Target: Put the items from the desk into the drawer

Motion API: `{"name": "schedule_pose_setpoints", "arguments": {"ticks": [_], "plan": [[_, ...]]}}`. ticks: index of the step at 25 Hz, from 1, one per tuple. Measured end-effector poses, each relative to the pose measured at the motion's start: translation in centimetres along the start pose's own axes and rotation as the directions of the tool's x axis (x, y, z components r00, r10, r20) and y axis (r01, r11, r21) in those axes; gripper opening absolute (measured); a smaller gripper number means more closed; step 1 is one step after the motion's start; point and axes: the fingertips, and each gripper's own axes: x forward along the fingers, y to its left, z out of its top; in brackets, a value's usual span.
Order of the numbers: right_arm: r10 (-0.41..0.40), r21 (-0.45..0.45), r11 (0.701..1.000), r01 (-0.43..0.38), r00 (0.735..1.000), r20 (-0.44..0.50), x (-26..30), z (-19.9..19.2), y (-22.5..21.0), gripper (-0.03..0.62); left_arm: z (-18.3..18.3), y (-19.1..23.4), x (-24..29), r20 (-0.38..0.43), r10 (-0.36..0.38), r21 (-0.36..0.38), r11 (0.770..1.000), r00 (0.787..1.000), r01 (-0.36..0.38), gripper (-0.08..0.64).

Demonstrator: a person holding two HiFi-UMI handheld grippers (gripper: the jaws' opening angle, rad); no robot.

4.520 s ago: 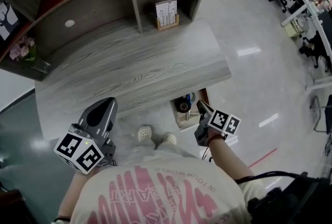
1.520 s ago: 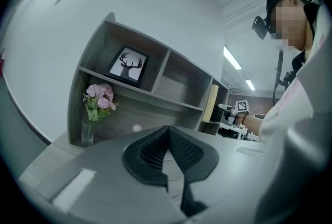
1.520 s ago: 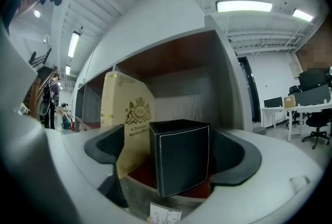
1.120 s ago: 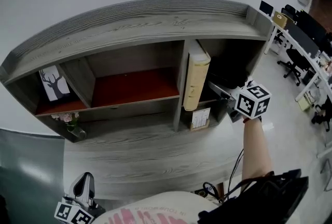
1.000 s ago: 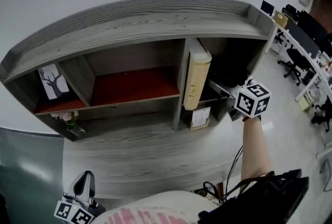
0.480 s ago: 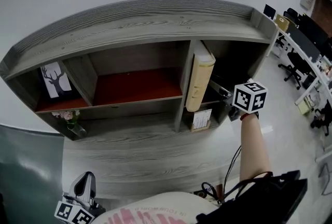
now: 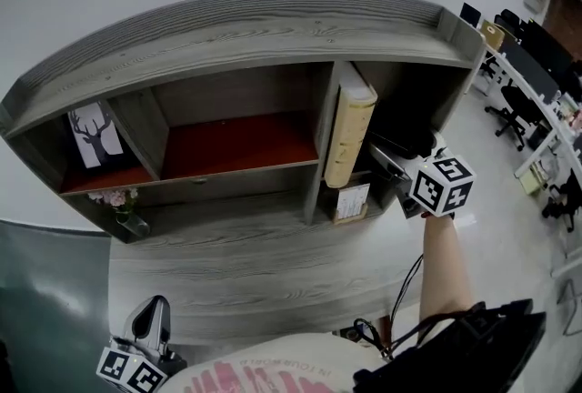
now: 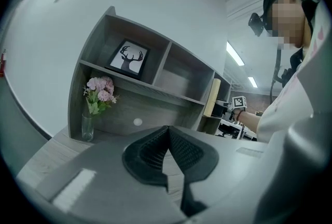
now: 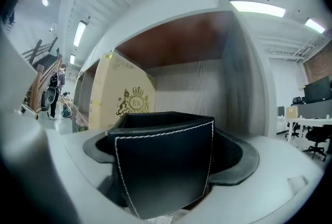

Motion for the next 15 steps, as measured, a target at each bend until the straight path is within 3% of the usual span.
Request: {"name": "schedule_pose_setpoints", "arguments": {"ticks": [9, 12, 15], "plan": [[-0.099, 0.098, 0.991, 0.088, 0.989, 0.112, -9.2, 1.8, 1.5, 0.532, -0.7, -2.6, 3.0, -0.031, -0.173, 0.007, 0.985, 0.984, 0.173, 0.02], [-0.128, 0.136, 0.984, 0.112, 0.984, 0.122, -13.2, 1.7, 2.9, 0.532, -1.0, -4.3, 4.6, -0.046, -0.264, 0.008, 0.964, 0.963, 0.265, 0.02], [-0.188, 0.164, 0.972, 0.169, 0.976, 0.107, -17.7, 0.9, 4.2, 0.532, -1.7, -6.5, 6.1, -0.072, -0.365, 0.004, 0.93, 0.928, 0.366, 0.02]]}}
